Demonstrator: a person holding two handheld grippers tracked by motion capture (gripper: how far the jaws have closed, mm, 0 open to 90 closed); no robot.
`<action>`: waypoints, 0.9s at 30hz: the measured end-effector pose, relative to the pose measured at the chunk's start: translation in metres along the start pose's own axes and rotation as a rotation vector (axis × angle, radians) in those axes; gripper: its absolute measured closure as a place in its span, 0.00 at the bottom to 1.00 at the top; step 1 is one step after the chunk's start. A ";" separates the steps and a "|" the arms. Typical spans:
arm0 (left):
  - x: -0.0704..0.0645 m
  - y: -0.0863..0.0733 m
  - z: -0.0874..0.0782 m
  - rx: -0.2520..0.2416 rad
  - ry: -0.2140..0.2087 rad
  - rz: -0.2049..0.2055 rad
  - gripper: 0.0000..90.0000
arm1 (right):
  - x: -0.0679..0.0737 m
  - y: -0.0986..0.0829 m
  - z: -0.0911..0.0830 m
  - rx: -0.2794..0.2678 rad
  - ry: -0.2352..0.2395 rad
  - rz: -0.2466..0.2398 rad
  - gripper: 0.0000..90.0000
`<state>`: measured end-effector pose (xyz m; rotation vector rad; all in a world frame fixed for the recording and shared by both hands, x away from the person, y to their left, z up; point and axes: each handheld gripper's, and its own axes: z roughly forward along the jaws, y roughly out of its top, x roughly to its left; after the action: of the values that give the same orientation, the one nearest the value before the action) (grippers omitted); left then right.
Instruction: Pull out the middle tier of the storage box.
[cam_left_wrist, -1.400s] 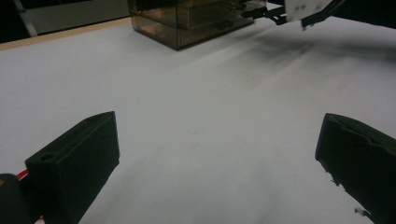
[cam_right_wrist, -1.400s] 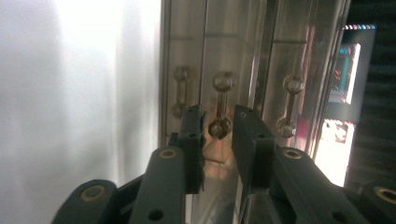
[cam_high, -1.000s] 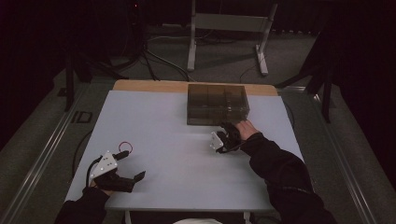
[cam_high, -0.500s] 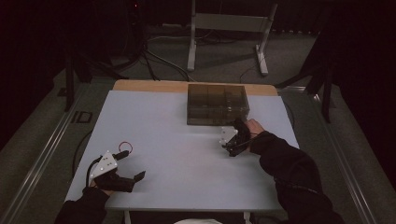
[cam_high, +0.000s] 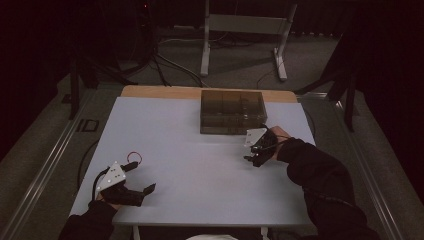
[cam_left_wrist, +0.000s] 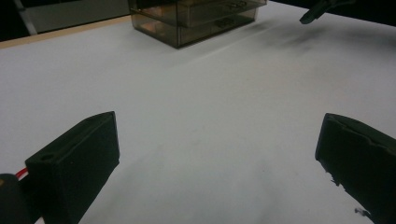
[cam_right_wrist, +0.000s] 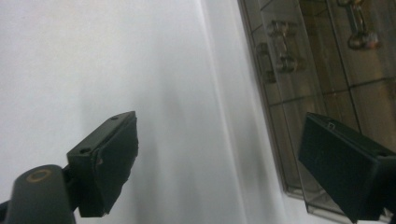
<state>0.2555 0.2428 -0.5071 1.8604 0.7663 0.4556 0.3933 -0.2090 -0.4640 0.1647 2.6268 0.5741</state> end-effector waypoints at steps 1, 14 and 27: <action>0.000 0.000 0.000 0.000 0.000 -0.001 0.01 | -0.002 -0.001 -0.002 0.001 0.002 -0.003 0.15; 0.000 -0.001 0.001 0.004 0.001 -0.004 0.01 | -0.022 -0.007 -0.014 -0.018 0.061 0.020 0.16; 0.000 -0.001 0.000 0.004 0.000 -0.003 0.01 | -0.051 -0.005 -0.021 -0.056 0.145 0.051 0.17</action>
<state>0.2556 0.2428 -0.5080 1.8629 0.7709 0.4519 0.4298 -0.2322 -0.4288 0.1792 2.7500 0.7002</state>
